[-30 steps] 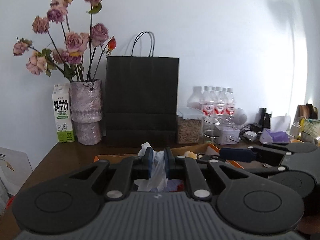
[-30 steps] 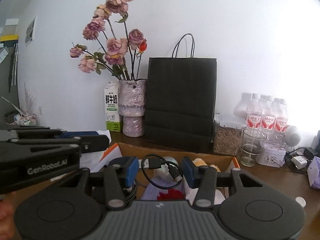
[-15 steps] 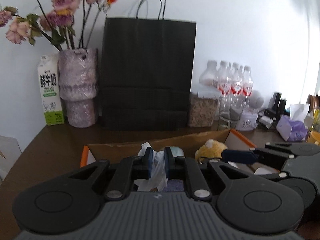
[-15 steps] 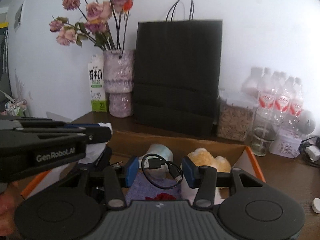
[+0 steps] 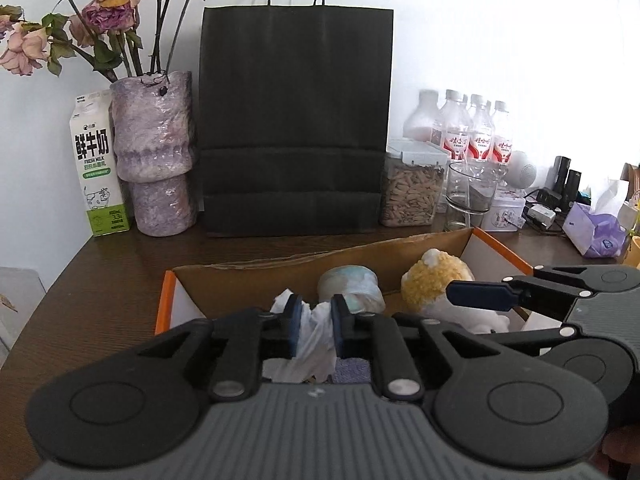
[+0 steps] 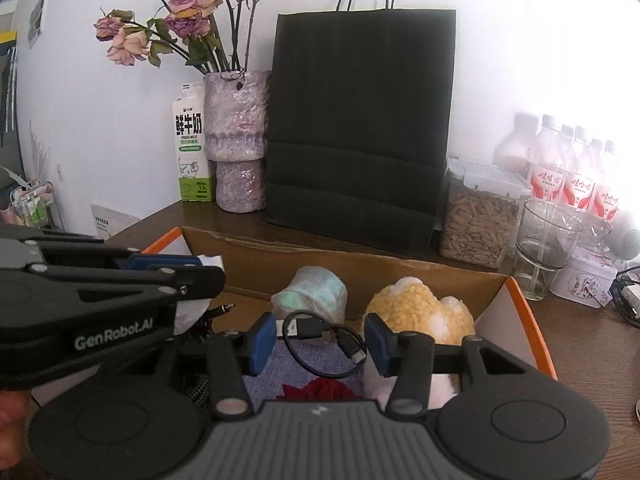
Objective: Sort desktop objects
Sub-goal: 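Open both grippers to release the cable and tissue into the box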
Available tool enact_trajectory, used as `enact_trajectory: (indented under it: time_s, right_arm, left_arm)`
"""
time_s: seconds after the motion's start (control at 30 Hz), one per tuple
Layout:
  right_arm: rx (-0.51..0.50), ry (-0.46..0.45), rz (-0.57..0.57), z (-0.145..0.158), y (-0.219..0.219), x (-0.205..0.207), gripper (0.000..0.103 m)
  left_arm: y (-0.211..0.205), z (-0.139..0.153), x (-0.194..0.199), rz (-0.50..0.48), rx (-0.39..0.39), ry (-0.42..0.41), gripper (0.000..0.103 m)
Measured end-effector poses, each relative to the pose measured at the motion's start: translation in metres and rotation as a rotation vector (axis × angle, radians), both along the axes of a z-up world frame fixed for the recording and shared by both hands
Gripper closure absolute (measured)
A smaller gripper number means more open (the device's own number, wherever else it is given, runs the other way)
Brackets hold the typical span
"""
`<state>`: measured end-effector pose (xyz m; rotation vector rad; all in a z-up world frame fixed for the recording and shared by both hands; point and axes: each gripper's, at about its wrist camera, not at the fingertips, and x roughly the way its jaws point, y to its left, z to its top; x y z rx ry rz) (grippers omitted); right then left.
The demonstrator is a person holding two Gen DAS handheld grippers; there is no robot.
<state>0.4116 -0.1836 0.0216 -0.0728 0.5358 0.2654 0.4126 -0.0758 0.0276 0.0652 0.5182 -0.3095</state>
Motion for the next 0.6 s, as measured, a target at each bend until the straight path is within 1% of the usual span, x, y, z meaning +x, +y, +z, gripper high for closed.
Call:
enact_trajectory:
  time_s: [0.03, 0.07, 0.1, 0.17, 0.2, 0.23, 0.27, 0.37, 0.4, 0.47, 0.6]
  right_arm:
    - [0.005, 0.001, -0.003, 0.001, -0.001, 0.000, 0.054]
    - [0.011, 0.001, -0.007, 0.001, -0.003, -0.001, 0.049]
    - [0.015, -0.001, -0.014, 0.002, -0.004, -0.001, 0.041]
    - [0.023, -0.010, -0.020, 0.004, -0.006, -0.003, 0.032]
    - [0.026, -0.015, -0.022, 0.006, -0.007, -0.005, 0.026]
    - [0.030, -0.022, -0.027, 0.008, -0.008, -0.006, 0.022]
    - [0.032, -0.029, -0.030, 0.010, -0.009, -0.008, 0.016]
    - [0.045, -0.046, -0.034, 0.017, -0.011, -0.012, 0.010]
    - [0.050, -0.051, -0.033, 0.019, -0.012, -0.013, 0.006]
    - [0.050, -0.066, -0.036, 0.022, -0.012, -0.015, 0.002]
    - [0.047, -0.081, -0.033, 0.027, -0.012, -0.020, 0.002]
  left_arm:
    - [0.000, 0.001, -0.001, 0.001, 0.001, -0.004, 0.082]
    - [0.001, 0.002, -0.002, 0.008, 0.004, -0.010, 0.076]
    - [0.002, 0.003, -0.003, 0.012, 0.006, -0.016, 0.072]
    - [0.004, 0.007, -0.006, 0.025, 0.006, -0.036, 0.054]
    - [0.005, 0.009, -0.007, 0.031, 0.005, -0.045, 0.051]
    - [0.007, 0.011, -0.008, 0.041, 0.002, -0.050, 0.038]
    - [0.009, 0.014, -0.010, 0.050, -0.006, -0.060, 0.025]
    - [0.014, 0.020, -0.014, 0.069, -0.020, -0.084, 0.001]
    - [0.015, 0.022, -0.015, 0.076, -0.021, -0.091, 0.000]
    - [0.016, 0.025, -0.016, 0.081, -0.023, -0.097, 0.000]
    - [0.018, 0.028, -0.020, 0.087, -0.031, -0.105, 0.000]
